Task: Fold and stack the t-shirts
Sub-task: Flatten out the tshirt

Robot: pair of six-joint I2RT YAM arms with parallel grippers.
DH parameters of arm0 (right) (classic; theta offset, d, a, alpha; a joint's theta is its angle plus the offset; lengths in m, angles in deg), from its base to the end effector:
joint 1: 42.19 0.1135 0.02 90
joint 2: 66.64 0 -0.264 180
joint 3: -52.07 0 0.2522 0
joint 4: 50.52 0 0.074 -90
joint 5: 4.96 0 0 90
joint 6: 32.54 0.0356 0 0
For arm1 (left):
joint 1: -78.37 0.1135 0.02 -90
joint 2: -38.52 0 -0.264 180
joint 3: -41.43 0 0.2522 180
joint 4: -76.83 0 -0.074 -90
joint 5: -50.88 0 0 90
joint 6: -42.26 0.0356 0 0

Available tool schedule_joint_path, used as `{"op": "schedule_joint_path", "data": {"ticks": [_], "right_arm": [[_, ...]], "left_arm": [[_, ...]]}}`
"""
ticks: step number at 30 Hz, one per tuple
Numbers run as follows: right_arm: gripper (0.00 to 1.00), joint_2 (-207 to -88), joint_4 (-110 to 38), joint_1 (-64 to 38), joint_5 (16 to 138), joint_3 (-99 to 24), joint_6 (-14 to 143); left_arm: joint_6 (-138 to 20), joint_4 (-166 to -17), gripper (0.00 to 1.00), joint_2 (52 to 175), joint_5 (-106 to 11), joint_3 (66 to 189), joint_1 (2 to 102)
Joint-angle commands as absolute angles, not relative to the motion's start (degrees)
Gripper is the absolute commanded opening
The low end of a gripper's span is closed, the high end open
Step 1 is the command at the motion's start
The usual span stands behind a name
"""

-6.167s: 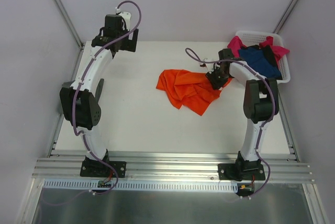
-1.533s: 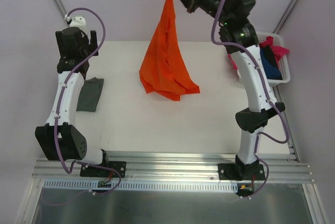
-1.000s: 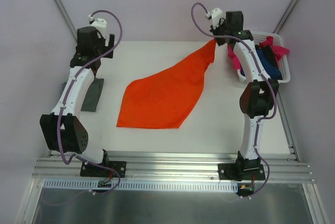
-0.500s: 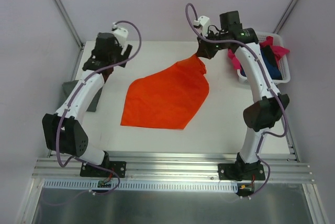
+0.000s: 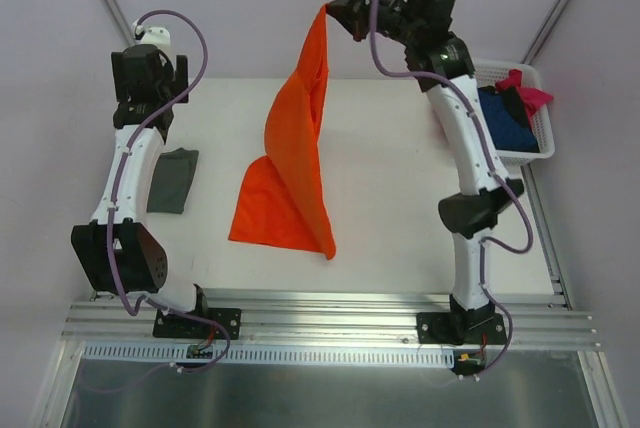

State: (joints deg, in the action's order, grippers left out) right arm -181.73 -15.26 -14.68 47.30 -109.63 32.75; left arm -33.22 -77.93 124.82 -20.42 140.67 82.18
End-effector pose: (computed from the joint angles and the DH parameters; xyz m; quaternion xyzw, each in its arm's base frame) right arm 0.3495 0.2066 0.5560 -0.4886 0.4284 0.2228 0.7268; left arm 0.3525 0.0349 0.4105 -0.0298 0.7746 0.2235 0.5909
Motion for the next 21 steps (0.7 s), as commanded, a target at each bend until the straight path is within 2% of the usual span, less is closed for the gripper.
{"op": "schedule_joint_path", "data": {"ticks": [1,4,6,10,12,16,19,20,21], "right_arm": [[0.0,-199.9,-6.5,-21.3,66.7,-110.8,23.5],[0.0,-198.1,6.0,-23.6,72.7,-97.8,17.9],[0.0,-195.4,15.1,-25.0,67.9,-89.4,18.0],[0.0,-183.8,17.1,-26.1,60.0,-74.3,19.9],[0.01,-178.2,18.0,-25.9,58.0,-71.4,18.4],[0.01,-174.3,30.8,-24.9,49.6,-73.7,7.0],[0.0,-175.7,49.1,-23.0,37.4,-89.9,-0.6],[0.0,-176.6,50.1,-22.8,34.1,-100.6,2.4],[0.0,-176.9,39.6,-22.8,30.5,-103.0,8.3]], "left_arm": [[-34.7,-78.6,0.99,122.8,-20.9,142.1,82.4],[-36.1,-77.9,0.98,121.1,-22.9,140.4,82.4],[-36.8,-77.6,0.98,119.3,-23.9,139.5,82.4],[-37.9,-77.5,0.98,118.6,-25.7,138.8,82.3],[-38.6,-77.5,0.98,119.6,-25.8,139.0,82.3],[-38.0,-77.5,0.98,121.1,-25.7,140.2,82.3],[-36.8,-77.5,0.98,122.5,-24.7,141.1,82.3],[-36.7,-77.5,0.98,122.7,-24.4,141.3,82.3],[-36.7,-77.5,0.98,123.0,-23.7,141.6,82.2]]}}
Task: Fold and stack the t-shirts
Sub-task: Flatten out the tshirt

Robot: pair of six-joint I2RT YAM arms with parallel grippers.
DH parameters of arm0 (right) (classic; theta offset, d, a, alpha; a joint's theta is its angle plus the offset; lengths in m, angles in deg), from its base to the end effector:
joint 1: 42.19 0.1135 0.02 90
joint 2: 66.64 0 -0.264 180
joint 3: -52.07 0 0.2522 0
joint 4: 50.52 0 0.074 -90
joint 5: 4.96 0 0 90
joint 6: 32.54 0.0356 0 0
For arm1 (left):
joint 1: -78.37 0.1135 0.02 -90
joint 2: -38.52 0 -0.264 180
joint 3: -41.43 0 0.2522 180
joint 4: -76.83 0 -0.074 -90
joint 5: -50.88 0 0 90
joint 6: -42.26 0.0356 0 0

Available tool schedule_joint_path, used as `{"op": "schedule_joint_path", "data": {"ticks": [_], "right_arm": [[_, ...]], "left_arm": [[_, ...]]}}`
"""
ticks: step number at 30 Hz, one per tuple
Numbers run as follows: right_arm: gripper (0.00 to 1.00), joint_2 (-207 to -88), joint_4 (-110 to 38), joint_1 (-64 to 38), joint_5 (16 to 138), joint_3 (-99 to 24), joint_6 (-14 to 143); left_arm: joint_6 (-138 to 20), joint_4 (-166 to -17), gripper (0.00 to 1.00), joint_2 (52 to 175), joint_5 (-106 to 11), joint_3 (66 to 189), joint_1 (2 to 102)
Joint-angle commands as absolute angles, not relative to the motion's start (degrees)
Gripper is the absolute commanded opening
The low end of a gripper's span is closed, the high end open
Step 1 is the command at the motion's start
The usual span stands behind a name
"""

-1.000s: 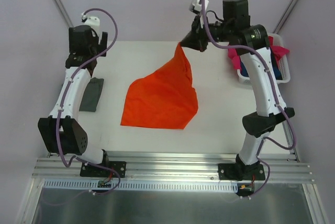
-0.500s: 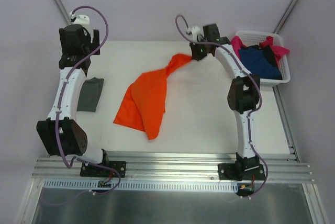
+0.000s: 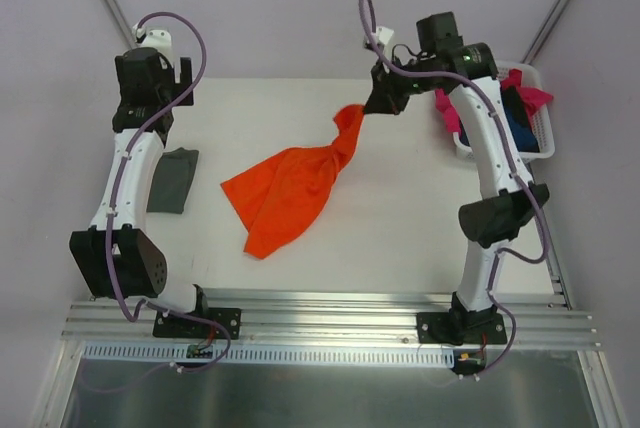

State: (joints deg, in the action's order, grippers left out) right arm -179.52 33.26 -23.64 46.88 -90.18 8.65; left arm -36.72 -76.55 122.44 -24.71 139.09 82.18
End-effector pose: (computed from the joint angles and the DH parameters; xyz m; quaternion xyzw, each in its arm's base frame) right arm 0.3739 0.1487 0.3975 -0.5821 0.6934 0.2251 0.3601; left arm 0.3414 0.0316 0.4117 -0.0292 0.7792 0.1771 0.6006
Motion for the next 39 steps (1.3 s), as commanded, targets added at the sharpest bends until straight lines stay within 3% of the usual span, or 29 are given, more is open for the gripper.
{"op": "schedule_joint_path", "data": {"ticks": [1,3,4,7,9,10,14,18,20,21,22,23,25,26,29,31,34,39], "right_arm": [[0.01,-176.0,28.9,-23.8,31.2,-100.8,26.4],[0.0,-175.7,5.0,-26.1,37.9,-88.3,35.4],[0.0,-179.2,5.2,-27.0,43.3,-88.9,34.4],[0.0,-197.6,23.0,-29.5,47.5,-108.7,34.4],[0.0,-201.3,33.7,-29.4,49.2,-111.2,33.5],[0.0,-197.6,34.0,-28.9,48.1,-101.4,31.6],[0.01,-183.2,35.2,-25.6,45.8,-82.1,13.1],[0.0,-174.1,37.9,-21.6,39.7,-80.4,2.2],[0.0,-173.9,37.7,-19.3,36.0,-90.6,4.6],[0.0,-174.3,32.4,-18.9,31.7,-95.3,8.0],[0.0,-174.7,26.2,-18.9,29.9,-98.5,22.9],[0.0,-174.7,8.2,-19.3,29.2,-99.8,31.1],[0.0,-174.8,-10.3,-22.4,33.9,-96.4,50.3],[0.0,-176.6,-14.7,-23.8,42.1,-96.3,49.4],[0.0,-190.8,-6.9,-30.0,63.6,-109.2,39.2],[0.0,-199.9,-0.5,-34.5,69.8,-112.3,34.4],[0.0,-196.3,8.2,-36.6,73.8,-98.5,28.9],[0.01,-185.0,20.6,-34.1,61.9,-77.1,25.9]], "left_arm": [[-36.5,-77.5,0.98,123.3,-23.7,141.9,82.3],[-36.5,-77.5,0.98,123.5,-23.7,142.1,82.1],[-36.4,-77.5,0.98,123.6,-23.9,142.1,81.9],[-34.4,-77.4,0.98,123.4,-26.4,141.2,80.4],[-32.2,-77.3,0.98,123.3,-26.0,140.4,78.9],[-32.1,-77.2,0.98,123.2,-25.7,139.8,78.5],[-32.0,-77.3,0.99,122.4,-25.4,139.0,76.3],[-32.0,-77.4,0.99,123.8,-22.5,140.0,76.3],[-33.6,-77.6,0.99,124.4,-21.2,140.7,77.3],[-35.3,-77.5,0.99,124.4,-20.6,140.8,77.7],[-35.8,-77.5,0.99,124.2,-20.4,141.1,78.0],[-36.0,-77.6,0.99,124.1,-19.7,140.9,78.0],[-36.0,-77.9,0.99,123.8,-18.6,140.5,79.6],[-36.1,-77.9,0.99,123.6,-18.7,140.2,79.9],[-35.6,-78.0,0.99,123.2,-19.2,140.1,80.4],[-35.7,-77.9,0.99,122.8,-20.4,140.0,80.4],[-35.8,-77.9,0.99,122.3,-20.9,139.7,80.3],[-34.5,-77.6,0.98,121.6,-24.9,138.6,80.0]]}}
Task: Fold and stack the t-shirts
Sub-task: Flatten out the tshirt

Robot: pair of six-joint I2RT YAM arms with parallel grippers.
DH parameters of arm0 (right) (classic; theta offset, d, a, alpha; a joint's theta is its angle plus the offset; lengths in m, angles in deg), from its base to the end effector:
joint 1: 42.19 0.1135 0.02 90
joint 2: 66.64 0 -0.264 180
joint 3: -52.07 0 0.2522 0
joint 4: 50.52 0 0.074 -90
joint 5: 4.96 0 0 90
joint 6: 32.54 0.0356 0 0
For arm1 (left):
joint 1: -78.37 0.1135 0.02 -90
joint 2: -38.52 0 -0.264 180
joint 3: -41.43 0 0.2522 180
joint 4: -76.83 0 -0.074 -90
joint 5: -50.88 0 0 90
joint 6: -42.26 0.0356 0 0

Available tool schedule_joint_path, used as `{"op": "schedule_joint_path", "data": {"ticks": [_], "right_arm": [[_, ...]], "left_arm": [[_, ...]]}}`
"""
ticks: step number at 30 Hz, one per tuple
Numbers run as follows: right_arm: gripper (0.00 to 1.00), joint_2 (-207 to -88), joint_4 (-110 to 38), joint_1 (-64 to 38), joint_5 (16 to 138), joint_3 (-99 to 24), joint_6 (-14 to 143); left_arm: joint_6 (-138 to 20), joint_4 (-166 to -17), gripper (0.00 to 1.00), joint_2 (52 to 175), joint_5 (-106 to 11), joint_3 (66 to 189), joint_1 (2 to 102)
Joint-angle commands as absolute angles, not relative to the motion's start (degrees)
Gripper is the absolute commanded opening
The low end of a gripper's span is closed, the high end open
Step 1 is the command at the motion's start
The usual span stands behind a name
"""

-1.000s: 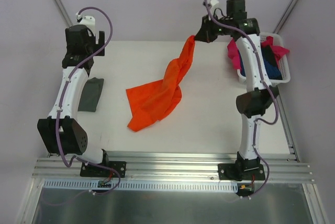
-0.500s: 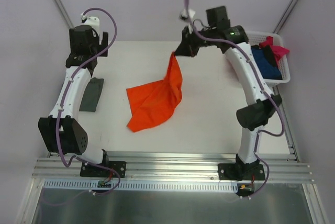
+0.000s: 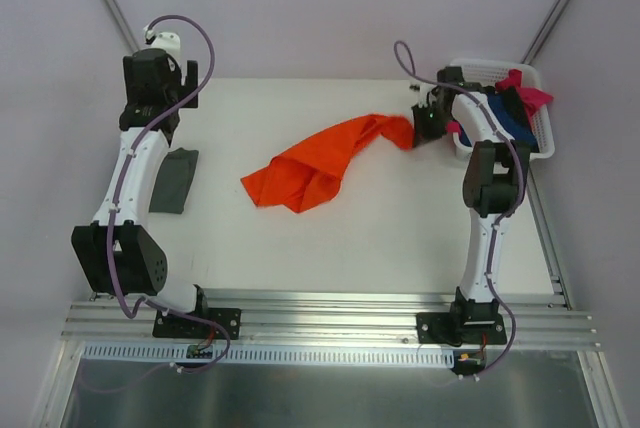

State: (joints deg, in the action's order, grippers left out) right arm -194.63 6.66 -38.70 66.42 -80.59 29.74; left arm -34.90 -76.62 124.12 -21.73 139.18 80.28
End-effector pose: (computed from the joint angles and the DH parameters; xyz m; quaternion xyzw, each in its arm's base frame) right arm 0.4978 0.0417 0.2566 -0.3015 0.8861 0.0832 0.3422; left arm 0.3503 0.0223 0.4030 -0.0178 0.7863 0.1962 0.5855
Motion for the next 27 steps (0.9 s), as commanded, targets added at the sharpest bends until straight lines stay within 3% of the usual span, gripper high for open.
{"op": "schedule_joint_path", "data": {"ticks": [1,9,24,27], "right_arm": [[0.01,-183.7,21.1,-33.6,60.5,-73.4,25.2],[0.0,-184.8,24.9,-32.3,56.3,-79.6,25.7],[0.01,-187.5,22.8,-38.8,53.2,-81.5,31.0],[0.0,-188.6,22.9,-40.0,52.6,-83.0,31.0]], "left_arm": [[-33.5,-77.0,0.98,121.5,-26.6,138.3,79.6],[-9.3,-75.4,0.99,125.3,-33.4,131.1,62.4],[8.8,-76.0,0.99,149.3,-33.1,148.2,48.9],[9.3,-76.3,0.92,150.6,-29.8,149.5,44.7]]}}
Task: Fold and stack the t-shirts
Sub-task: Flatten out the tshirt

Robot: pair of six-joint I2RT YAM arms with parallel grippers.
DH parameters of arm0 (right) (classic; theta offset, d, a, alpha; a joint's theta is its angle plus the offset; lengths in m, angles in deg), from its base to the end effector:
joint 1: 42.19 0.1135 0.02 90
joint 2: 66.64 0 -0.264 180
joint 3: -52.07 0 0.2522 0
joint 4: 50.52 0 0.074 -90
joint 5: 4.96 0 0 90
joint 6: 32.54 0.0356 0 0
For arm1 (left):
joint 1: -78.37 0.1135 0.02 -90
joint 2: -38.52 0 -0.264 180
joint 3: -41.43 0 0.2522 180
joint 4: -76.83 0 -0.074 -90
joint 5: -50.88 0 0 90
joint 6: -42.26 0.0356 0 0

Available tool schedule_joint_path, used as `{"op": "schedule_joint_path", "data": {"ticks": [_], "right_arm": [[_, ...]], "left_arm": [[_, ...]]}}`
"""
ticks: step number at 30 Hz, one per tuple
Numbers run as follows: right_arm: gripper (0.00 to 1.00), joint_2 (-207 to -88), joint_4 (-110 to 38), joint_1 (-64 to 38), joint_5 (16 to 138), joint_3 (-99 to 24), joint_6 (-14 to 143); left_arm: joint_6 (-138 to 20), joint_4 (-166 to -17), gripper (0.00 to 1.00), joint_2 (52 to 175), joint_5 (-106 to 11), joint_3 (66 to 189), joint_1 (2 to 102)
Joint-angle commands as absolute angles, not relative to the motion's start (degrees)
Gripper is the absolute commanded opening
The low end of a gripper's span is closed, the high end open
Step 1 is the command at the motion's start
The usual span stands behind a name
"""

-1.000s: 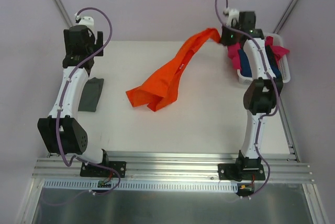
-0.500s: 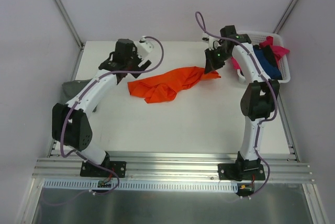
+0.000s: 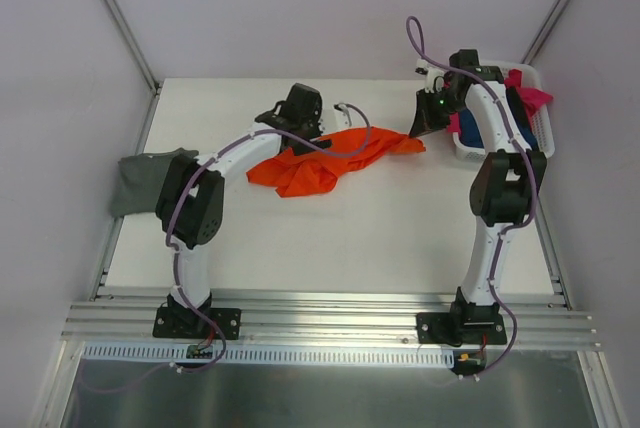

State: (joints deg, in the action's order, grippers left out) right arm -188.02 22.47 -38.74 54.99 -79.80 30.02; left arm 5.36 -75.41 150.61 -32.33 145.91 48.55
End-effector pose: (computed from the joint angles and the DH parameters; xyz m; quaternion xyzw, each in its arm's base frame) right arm 0.4520 0.0451 0.2918 -0.3092 0.8878 0.1986 0.2769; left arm 0.3998 -0.2243 0.2614 0.5669 0.6827 0.1440 0.4380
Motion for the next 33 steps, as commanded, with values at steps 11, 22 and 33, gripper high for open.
{"op": "schedule_joint_path", "data": {"ticks": [11,22,33], "right_arm": [[0.0,-191.9,21.0,-44.1,49.0,-83.7,33.3],[0.01,-193.1,21.0,-44.2,49.2,-85.2,34.1],[0.0,-191.5,20.6,-43.9,51.0,-83.1,33.6]], "left_arm": [[9.3,-76.5,0.64,151.4,-27.1,146.8,35.0],[4.4,-75.0,0.64,156.4,-30.8,145.8,32.2],[2.6,-73.4,0.68,160.0,-34.5,150.6,30.3]]}}
